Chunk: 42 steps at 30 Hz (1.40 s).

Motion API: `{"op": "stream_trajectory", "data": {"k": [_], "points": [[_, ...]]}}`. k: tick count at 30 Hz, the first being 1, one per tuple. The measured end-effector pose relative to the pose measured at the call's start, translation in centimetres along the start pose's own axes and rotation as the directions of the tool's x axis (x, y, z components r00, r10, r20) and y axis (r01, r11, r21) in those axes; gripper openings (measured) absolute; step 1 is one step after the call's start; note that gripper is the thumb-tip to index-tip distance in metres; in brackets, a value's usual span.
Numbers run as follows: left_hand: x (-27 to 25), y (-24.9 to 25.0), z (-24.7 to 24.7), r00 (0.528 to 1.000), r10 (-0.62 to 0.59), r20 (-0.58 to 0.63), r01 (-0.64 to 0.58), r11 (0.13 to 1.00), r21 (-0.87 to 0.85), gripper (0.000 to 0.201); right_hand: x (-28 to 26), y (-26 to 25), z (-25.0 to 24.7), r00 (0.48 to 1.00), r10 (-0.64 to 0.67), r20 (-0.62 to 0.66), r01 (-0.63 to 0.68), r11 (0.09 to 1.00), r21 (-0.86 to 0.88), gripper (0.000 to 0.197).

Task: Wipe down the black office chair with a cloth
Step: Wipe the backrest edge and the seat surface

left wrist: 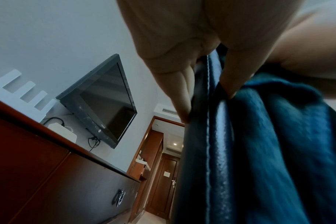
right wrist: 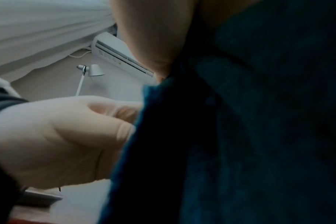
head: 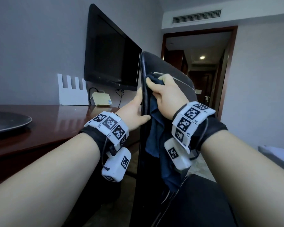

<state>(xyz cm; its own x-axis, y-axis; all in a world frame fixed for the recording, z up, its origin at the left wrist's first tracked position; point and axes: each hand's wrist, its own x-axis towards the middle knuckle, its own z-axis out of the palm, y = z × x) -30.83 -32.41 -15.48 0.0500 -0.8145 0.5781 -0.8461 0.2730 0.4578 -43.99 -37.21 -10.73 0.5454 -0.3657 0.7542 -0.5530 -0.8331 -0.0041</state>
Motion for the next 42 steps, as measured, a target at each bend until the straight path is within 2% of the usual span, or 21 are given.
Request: {"op": "stream_trajectory", "data": {"k": [3,7,9,13,16,19,22,25,27,30,34,38,39,42], "points": [[0.3,0.2,0.1,1.000,-0.006,0.001,0.006,1.000,0.028,0.093,-1.6,0.9,-0.2,1.000,-0.012,0.020,0.011,0.997,0.079,0.041],[0.3,0.3,0.2,1.000,-0.029,0.001,0.029,0.998,0.060,0.093,0.4,1.3,-1.5,0.999,0.006,-0.034,-0.007,0.999,-0.033,0.049],[0.2,0.2,0.1,1.000,-0.025,-0.009,0.026,0.998,0.060,0.092,0.7,1.0,-0.9,1.000,-0.007,-0.013,0.006,0.998,-0.059,0.051],[0.2,0.0,0.2,1.000,-0.014,0.008,0.014,1.000,-0.020,0.098,-2.0,2.0,1.4,0.996,0.080,0.032,-0.081,0.996,0.035,0.039],[0.5,0.0,0.3,0.999,0.007,0.048,-0.003,0.997,-0.076,0.105,-3.6,2.6,1.2,0.993,0.094,0.065,-0.094,0.996,-0.009,0.035],[0.5,0.3,0.3,0.999,-0.009,0.053,0.012,0.999,-0.051,0.105,-3.0,2.2,-0.7,0.990,0.038,0.135,-0.013,0.984,-0.179,0.040],[0.3,0.5,0.2,0.999,-0.020,0.048,0.022,0.999,-0.044,0.105,-2.0,1.9,-2.8,0.994,0.033,0.105,-0.015,0.985,-0.171,0.045],[0.3,0.4,0.2,1.000,-0.014,0.027,0.015,0.999,-0.040,0.101,-1.4,1.4,-2.4,0.986,-0.009,0.168,0.054,0.963,-0.266,0.052],[0.3,0.3,0.1,1.000,-0.015,0.010,0.016,0.999,-0.031,0.100,-1.7,1.0,-1.1,0.980,0.028,0.197,0.028,0.961,-0.275,0.054],[0.1,0.3,0.1,1.000,-0.017,0.006,0.017,0.999,-0.049,0.101,-3.2,1.8,0.4,0.992,0.060,0.113,-0.038,0.981,-0.190,0.047],[0.3,0.3,0.2,0.999,-0.029,-0.013,0.030,1.000,0.009,0.094,-4.8,3.2,1.2,1.000,-0.012,0.024,0.013,0.999,-0.041,0.044],[0.3,0.6,0.4,0.996,-0.068,-0.059,0.068,0.998,0.013,0.090,-3.3,4.2,0.2,0.983,-0.012,-0.182,0.017,1.000,0.024,0.046],[0.4,0.7,0.5,0.995,-0.069,-0.066,0.070,0.998,0.005,0.088,-2.2,4.3,-0.2,0.982,-0.001,-0.186,0.007,0.999,0.034,0.046],[0.2,0.9,0.7,0.994,-0.085,-0.071,0.085,0.996,-0.004,0.086,1.4,4.3,-0.2,0.999,0.024,-0.047,-0.027,0.997,-0.069,0.045]]}}
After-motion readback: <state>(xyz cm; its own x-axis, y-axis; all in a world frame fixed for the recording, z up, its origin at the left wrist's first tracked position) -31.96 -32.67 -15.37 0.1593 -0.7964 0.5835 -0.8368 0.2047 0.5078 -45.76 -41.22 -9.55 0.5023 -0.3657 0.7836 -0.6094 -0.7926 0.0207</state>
